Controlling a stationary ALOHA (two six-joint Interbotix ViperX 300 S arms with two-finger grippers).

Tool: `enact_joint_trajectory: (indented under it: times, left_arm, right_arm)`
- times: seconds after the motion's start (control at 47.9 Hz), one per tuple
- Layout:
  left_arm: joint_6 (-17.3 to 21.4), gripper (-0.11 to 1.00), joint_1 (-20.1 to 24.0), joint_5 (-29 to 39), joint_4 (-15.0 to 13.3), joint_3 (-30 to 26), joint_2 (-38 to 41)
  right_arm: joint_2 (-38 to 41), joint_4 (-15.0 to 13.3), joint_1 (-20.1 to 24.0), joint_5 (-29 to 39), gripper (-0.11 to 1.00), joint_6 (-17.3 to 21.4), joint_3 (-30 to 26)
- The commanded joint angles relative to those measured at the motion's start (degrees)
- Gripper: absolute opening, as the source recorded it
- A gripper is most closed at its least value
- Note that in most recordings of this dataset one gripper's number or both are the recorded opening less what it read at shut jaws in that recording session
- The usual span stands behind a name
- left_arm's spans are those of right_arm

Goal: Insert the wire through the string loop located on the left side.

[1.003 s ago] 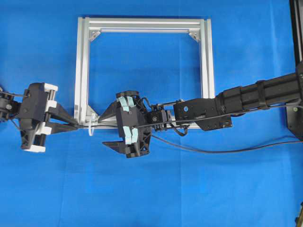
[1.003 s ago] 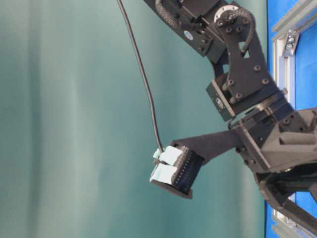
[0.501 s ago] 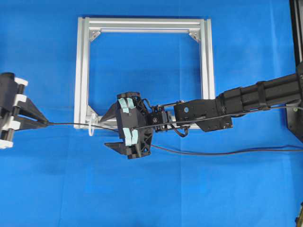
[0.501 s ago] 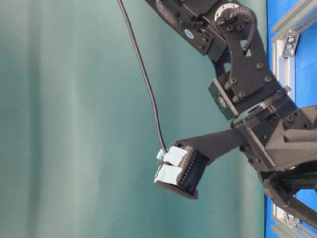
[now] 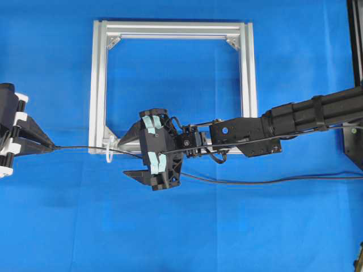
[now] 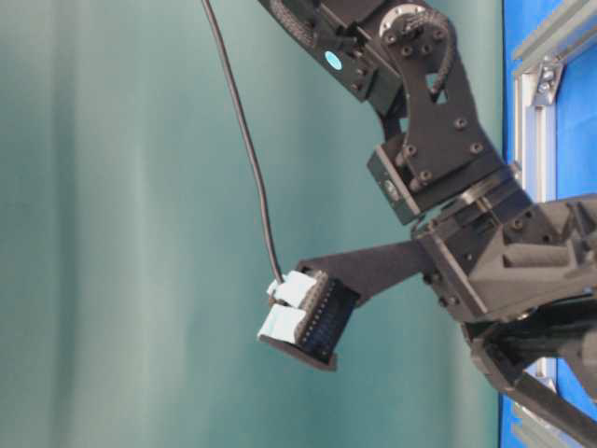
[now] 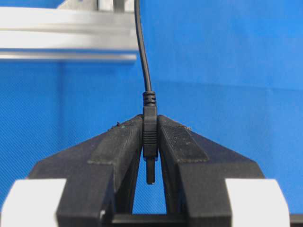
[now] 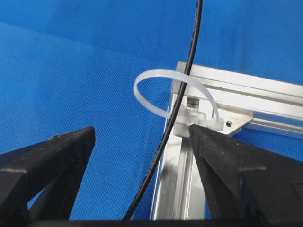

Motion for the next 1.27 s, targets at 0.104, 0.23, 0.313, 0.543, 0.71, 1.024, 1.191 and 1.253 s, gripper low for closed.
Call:
enact_joint_trajectory:
  times: [0.104,0.23,0.313,0.543,0.71,1.024,1.191,1.253]
  left_arm:
    - [-2.2,0.09,0.0,-0.1,0.1,-0.8,3.3]
    - [-2.7,0.1,0.0,0.0,0.1,-1.1,5.2]
    - [-2.6,0.28,0.0,-0.2,0.2,-1.2,5.8]
    - [-2.3,0.82,0.0,-0.2,0.2,-1.0,4.1]
    - [-2.1,0.73,0.0,-0.2,0.2,-0.8,1.4]
    - [-1.9,0.73,0.0,-0.4,2.2,-3.1,-8.0]
    - [-1.9,0.73,0.0,-0.5,5.3,-5.3,-12.2]
    - [-1.8,0.73,0.1,-0.5,6.5,-6.2,-13.1]
  right_arm:
    - [-3.1,0.1,0.3,-0.2,0.95,0.1,-0.4]
    - [-3.1,0.1,0.4,-0.1,0.95,0.1,-0.4]
    - [-3.2,0.1,0.5,-0.1,0.95,0.1,-0.4]
    - [-3.4,0.1,0.5,0.2,0.95,0.1,-0.4]
    - [-4.0,0.1,0.5,0.2,0.95,0.1,-0.4]
    - [-8.9,0.1,0.3,4.0,0.95,0.1,-0.5]
    - [-13.0,0.0,0.2,6.4,0.95,-0.1,-0.5]
    - [-14.3,0.0,0.2,7.0,0.95,-0.1,-0.6]
